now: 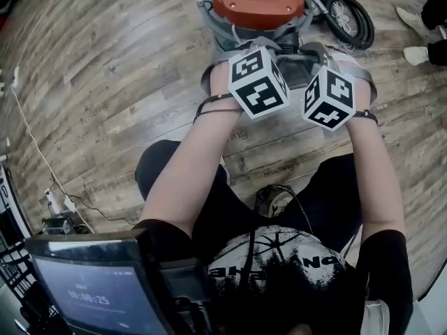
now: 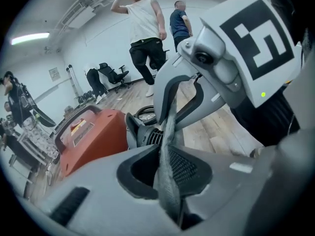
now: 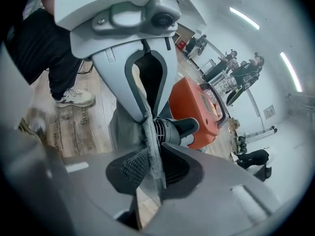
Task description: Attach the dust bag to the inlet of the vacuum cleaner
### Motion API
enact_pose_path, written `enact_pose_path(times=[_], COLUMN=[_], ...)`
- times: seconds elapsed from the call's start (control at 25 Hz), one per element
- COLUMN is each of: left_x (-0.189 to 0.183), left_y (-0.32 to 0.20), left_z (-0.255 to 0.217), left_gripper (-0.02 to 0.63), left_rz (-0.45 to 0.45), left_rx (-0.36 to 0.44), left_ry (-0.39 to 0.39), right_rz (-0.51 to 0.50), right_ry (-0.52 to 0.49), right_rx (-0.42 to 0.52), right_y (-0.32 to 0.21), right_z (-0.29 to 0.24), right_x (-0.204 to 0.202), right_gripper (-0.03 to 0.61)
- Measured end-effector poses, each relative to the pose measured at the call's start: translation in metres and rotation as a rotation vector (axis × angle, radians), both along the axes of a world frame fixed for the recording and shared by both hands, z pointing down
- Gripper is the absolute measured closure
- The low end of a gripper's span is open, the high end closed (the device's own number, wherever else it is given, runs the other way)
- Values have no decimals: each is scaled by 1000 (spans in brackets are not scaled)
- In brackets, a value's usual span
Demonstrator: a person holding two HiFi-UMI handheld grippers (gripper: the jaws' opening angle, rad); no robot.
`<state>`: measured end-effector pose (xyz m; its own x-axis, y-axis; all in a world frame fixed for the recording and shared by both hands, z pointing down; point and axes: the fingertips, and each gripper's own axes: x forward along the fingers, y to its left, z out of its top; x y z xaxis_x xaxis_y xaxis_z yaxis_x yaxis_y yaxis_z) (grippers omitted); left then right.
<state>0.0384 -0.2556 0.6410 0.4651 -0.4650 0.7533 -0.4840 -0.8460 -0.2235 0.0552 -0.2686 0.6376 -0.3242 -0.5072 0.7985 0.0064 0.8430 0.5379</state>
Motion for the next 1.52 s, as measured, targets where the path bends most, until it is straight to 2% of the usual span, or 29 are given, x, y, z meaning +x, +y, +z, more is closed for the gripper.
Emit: enact_pose_path(times=[0.12, 0.28, 0.36, 0.4, 0.44, 0.52, 0.64, 0.8, 0.84, 0.88, 1.0, 1.04, 1.12, 1.16, 1.2, 1.28, 1.4, 1.52], left_x=[5, 3, 4, 6, 8, 7, 3, 3, 5, 6, 7, 6, 3, 1, -4, -18, -42, -48], left_y=[-1, -4, -3, -1, 3, 10, 12, 11, 13, 14, 20, 21, 22, 21, 18, 12, 1, -2], left_z=[0, -1, -2, -2, -1, -2, -8, -26, -34, -44, -78, -88, -105, -113, -121, -130, -139, -164], left_gripper=[559, 494, 462, 425, 362, 348, 344, 345, 347, 381, 567, 611, 612, 612, 612, 612, 612, 612], left_rz=[6, 10, 21, 31, 41, 55, 49, 40, 41, 40, 18, 7, -18, -34, -53, -89, -116, -53], left_rx=[22, 69, 71, 62, 52, 49, 77, 130, 151, 175, 249, 273, 305, 305, 292, 250, 213, 258], left_ry=[10, -18, -18, -9, 2, 11, 15, 62, 87, 122, 263, 304, 370, 412, 463, 563, 652, 712], right_rz=[16, 31, 40, 42, 43, 38, 39, 41, 34, 27, 41, 50, 24, 0, 1, 68, 107, 107], right_ry=[-4, -8, -19, -24, -31, -46, -74, -134, -169, -218, -443, -519, -628, -676, -742, -876, -925, -956], right_rx=[12, 61, 60, 50, 36, 17, 28, 49, 59, 70, 50, 38, 65, 88, 90, 30, -51, -108], right_y=[-2, -5, -6, -5, -2, 5, 8, 12, 15, 19, 29, 32, 33, 32, 29, 19, 3, -2], right_z=[4, 6, 5, 4, 3, 2, -4, -21, -29, -39, -67, -75, -91, -100, -106, -112, -114, -129], right_x=[6, 9, 13, 15, 17, 18, 22, 25, 24, 21, 12, 10, 5, 1, -4, -16, -34, -48], right_gripper=[505, 482, 408, 371, 340, 310, 305, 305, 312, 344, 457, 483, 520, 569, 572, 572, 574, 574])
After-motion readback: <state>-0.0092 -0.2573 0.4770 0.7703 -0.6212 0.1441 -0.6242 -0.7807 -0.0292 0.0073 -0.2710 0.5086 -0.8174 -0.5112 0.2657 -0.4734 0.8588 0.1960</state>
